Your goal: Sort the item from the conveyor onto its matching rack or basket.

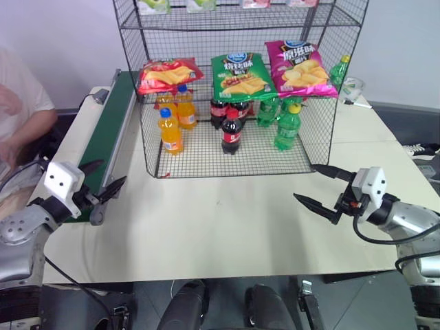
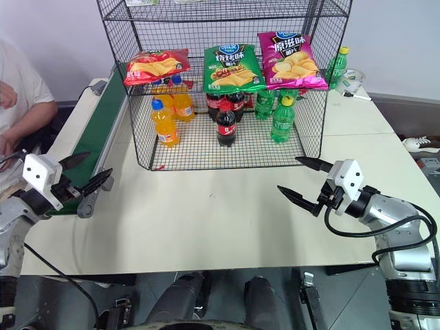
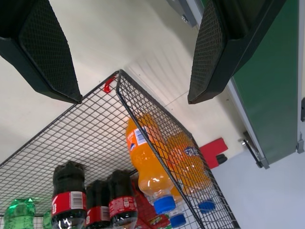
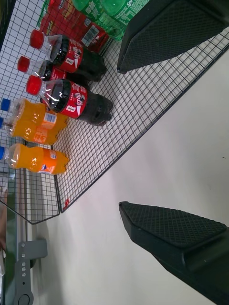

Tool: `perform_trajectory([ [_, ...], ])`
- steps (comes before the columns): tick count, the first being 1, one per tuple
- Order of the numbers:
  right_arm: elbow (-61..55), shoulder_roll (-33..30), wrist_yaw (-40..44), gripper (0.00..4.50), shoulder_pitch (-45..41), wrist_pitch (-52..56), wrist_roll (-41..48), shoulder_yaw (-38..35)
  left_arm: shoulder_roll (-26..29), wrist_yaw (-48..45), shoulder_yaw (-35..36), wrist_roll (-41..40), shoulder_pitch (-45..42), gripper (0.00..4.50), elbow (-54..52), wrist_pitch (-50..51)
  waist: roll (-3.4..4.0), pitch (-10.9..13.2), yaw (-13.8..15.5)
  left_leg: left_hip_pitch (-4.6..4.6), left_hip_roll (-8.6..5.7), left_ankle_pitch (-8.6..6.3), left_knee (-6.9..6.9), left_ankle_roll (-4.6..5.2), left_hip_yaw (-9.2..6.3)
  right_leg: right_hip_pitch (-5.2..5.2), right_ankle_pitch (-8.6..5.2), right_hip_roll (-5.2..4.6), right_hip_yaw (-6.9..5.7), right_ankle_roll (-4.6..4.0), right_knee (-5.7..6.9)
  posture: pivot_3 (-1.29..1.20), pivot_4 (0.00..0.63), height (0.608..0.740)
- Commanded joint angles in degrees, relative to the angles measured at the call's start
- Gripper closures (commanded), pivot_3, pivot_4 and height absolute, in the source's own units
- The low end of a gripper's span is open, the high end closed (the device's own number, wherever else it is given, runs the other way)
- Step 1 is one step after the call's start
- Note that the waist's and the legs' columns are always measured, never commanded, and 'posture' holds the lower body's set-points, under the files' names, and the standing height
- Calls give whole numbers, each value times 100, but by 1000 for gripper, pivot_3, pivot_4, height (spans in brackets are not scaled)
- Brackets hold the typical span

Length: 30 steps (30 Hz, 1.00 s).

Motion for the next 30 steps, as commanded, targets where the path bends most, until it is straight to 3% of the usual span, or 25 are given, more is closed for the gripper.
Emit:
perform_trajectory([
  [1,-99,6,17,0,-99,-94,27,-40,24,105,6,137,-15,812,-182,-122,0,0,0,0,0,0,0,0,0,0,0,0,0,0,0,0,150,740],
  [30,-50,23,13,0,-148,-116,-7,-5,-33,66,-9,149,-134,812,-145,-117,0,1,0,0,0,0,-6,0,0,0,0,0,0,0,-7,0,150,740],
])
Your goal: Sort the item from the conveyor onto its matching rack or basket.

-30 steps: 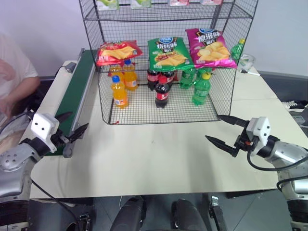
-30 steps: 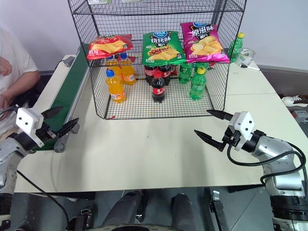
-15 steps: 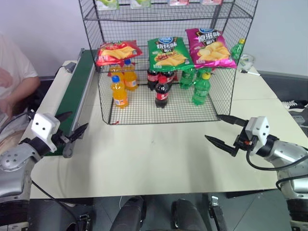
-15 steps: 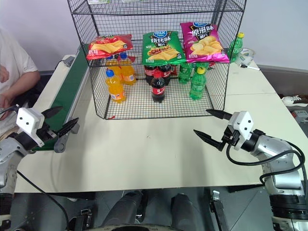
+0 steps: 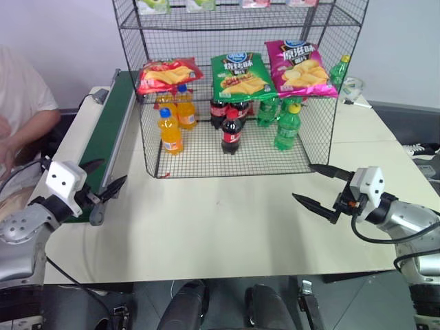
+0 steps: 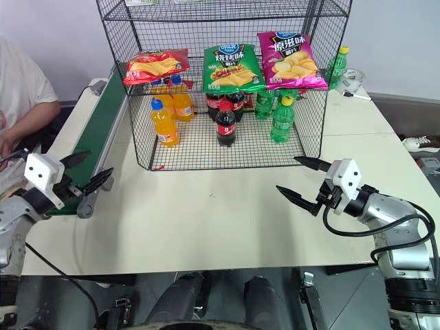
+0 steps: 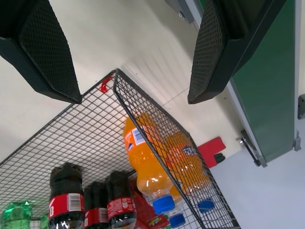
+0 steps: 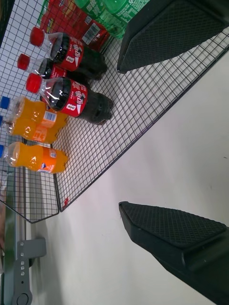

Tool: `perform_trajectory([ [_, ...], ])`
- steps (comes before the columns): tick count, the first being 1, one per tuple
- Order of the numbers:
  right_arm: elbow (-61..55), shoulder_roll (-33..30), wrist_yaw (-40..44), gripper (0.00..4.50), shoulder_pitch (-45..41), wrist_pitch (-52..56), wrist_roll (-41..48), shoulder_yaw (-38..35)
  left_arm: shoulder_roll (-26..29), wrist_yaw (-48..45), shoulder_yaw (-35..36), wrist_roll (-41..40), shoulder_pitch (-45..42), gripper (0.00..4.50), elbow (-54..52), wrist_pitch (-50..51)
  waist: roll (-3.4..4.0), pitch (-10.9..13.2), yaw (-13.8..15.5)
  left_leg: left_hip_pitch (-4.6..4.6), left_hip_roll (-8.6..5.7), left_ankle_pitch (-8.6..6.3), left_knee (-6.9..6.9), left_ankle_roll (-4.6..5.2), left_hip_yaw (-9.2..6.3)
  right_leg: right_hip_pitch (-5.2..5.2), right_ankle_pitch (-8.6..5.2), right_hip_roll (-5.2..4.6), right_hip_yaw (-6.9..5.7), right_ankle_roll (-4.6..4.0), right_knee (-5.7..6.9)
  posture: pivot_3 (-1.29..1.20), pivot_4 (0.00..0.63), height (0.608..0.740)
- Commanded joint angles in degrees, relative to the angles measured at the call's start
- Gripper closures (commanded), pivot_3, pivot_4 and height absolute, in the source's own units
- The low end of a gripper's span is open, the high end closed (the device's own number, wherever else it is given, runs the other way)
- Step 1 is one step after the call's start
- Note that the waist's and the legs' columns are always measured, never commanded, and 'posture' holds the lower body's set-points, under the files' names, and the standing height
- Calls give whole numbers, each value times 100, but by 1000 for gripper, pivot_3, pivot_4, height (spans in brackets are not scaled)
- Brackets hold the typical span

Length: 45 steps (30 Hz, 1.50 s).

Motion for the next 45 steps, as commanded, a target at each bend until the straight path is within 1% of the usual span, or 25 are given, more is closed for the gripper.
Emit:
perform_trajectory([
  [1,-63,23,4,0,-94,-117,25,-55,3,36,5,-1,-62,812,-150,-89,0,0,0,0,0,0,0,0,0,0,0,0,0,0,-1,0,150,740],
  [22,33,16,20,0,-226,-124,-19,-1,-26,80,-28,48,-202,812,-121,-76,0,1,0,0,0,0,-3,0,0,0,1,1,-1,0,-5,0,150,740],
  [39,87,34,19,0,-310,-122,-39,31,-47,136,-72,23,-168,812,-161,-66,1,1,0,0,0,0,-5,1,0,-1,1,1,-1,0,-5,0,150,740],
  [45,51,67,27,0,-319,-101,-18,70,-15,106,-15,-57,-76,812,-227,91,1,1,-1,0,0,1,-5,1,0,-1,1,1,-1,0,-5,0,150,740],
])
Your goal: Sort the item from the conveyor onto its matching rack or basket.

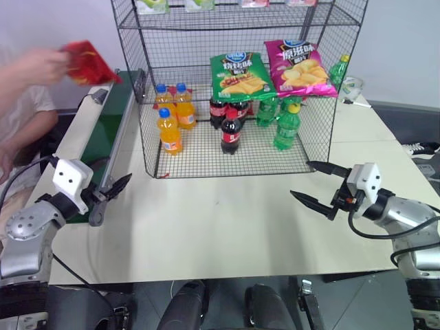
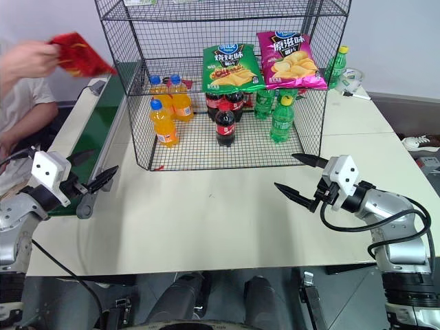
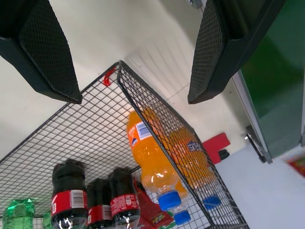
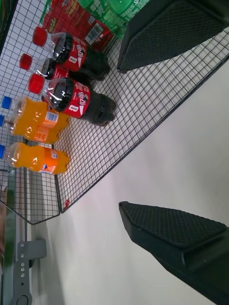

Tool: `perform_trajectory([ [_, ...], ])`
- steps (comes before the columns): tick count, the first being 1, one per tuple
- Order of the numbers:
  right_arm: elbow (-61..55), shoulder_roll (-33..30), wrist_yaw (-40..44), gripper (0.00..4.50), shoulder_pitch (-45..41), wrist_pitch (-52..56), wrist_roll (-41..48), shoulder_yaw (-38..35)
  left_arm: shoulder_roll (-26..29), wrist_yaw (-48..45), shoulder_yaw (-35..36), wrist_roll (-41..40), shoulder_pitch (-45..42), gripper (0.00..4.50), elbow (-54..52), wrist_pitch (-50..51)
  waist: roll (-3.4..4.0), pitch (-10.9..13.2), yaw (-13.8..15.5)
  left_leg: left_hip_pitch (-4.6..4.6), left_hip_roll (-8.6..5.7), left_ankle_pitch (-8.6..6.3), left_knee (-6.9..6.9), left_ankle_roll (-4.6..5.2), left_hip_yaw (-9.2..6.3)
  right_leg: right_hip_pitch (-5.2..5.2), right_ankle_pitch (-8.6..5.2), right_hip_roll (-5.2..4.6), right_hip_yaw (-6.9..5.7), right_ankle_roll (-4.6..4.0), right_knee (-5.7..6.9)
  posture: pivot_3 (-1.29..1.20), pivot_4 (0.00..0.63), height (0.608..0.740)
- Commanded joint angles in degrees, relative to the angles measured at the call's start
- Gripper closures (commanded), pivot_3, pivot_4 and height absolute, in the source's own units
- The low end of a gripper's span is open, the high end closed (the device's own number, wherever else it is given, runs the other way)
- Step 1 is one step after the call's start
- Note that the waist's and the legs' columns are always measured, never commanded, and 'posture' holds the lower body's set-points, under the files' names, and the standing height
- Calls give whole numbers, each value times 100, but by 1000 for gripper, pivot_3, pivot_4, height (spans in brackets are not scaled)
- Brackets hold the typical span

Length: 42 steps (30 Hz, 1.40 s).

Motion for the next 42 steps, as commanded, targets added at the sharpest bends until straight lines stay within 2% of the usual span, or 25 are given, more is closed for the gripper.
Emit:
perform_trajectory([
  [1,-79,26,12,0,-100,-97,42,-37,69,8,163,-116,44,812,-218,23,0,0,1,0,0,0,0,0,0,0,0,0,0,0,0,0,150,740],
  [11,-56,45,52,0,-133,-115,26,-13,79,138,291,-395,156,812,-301,746,0,1,0,0,0,0,-1,0,0,0,0,0,0,0,0,0,150,740],
  [23,-72,75,82,0,-262,-59,54,109,59,139,484,-594,448,812,-579,1080,2,2,-8,0,1,-1,-3,-1,-1,-1,0,0,0,0,-2,0,150,740],
  [36,-14,151,125,0,-452,-8,71,263,67,-111,835,-825,700,812,-777,830,3,4,-2,-2,1,-1,-5,-1,-1,-2,-1,-1,1,-1,-4,0,150,740],
  [42,37,177,137,0,-527,-12,87,316,76,-44,846,-579,805,812,-761,610,3,4,-3,-2,1,-1,-7,-1,0,-3,-1,-1,1,-2,-6,0,150,740],
])
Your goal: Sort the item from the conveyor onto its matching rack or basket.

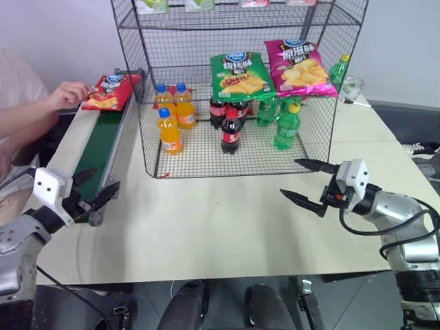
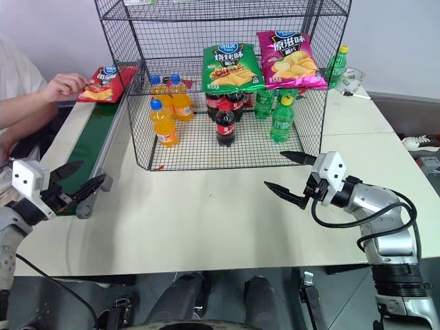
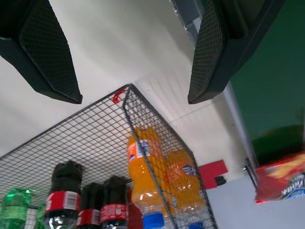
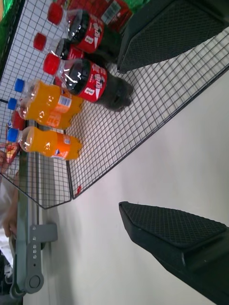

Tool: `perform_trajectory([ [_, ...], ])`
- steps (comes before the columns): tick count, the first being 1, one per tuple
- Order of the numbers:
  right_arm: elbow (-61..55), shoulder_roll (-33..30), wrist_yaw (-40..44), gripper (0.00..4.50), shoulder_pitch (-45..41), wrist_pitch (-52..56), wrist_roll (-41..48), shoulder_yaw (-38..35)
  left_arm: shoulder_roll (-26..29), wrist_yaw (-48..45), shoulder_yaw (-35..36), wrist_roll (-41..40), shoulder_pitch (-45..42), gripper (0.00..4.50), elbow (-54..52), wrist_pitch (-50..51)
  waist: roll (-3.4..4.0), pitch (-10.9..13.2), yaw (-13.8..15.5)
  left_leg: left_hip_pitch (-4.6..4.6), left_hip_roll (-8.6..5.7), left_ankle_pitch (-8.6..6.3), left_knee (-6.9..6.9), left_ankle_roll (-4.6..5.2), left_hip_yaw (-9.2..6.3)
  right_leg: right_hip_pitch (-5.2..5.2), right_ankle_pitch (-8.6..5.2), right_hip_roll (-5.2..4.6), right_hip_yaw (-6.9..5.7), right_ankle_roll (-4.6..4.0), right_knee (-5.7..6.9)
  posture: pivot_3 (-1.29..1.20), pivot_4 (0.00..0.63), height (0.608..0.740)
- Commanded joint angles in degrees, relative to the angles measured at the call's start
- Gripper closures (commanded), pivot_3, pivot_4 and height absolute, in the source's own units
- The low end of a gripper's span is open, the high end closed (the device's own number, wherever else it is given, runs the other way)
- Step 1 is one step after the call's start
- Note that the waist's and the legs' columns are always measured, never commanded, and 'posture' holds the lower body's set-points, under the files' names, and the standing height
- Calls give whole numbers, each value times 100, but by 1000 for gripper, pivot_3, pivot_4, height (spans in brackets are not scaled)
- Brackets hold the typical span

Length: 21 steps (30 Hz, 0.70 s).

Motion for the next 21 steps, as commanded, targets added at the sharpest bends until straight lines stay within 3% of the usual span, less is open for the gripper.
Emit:
perform_trajectory([
  [1,-48,44,34,0,-116,-28,82,-46,69,64,200,80,63,812,-138,-224,0,0,-2,0,0,0,-1,0,0,0,0,0,0,0,0,0,150,740],
  [12,-267,119,9,0,-132,287,352,-42,141,161,411,341,168,812,31,-840,0,1,-3,-1,0,0,-6,0,0,-3,0,0,0,0,-5,0,150,740],
  [15,-596,189,65,0,8,558,562,81,199,267,539,730,368,812,165,-1402,0,1,-16,-2,2,0,-11,0,0,-6,0,1,1,-1,-5,0,150,740],
  [21,-1363,231,290,0,256,1181,817,656,450,1045,730,2588,1077,812,748,-3777,-1,1,-4,-2,3,1,-50,1,7,-24,0,-2,8,-2,-22,0,150,740],
])
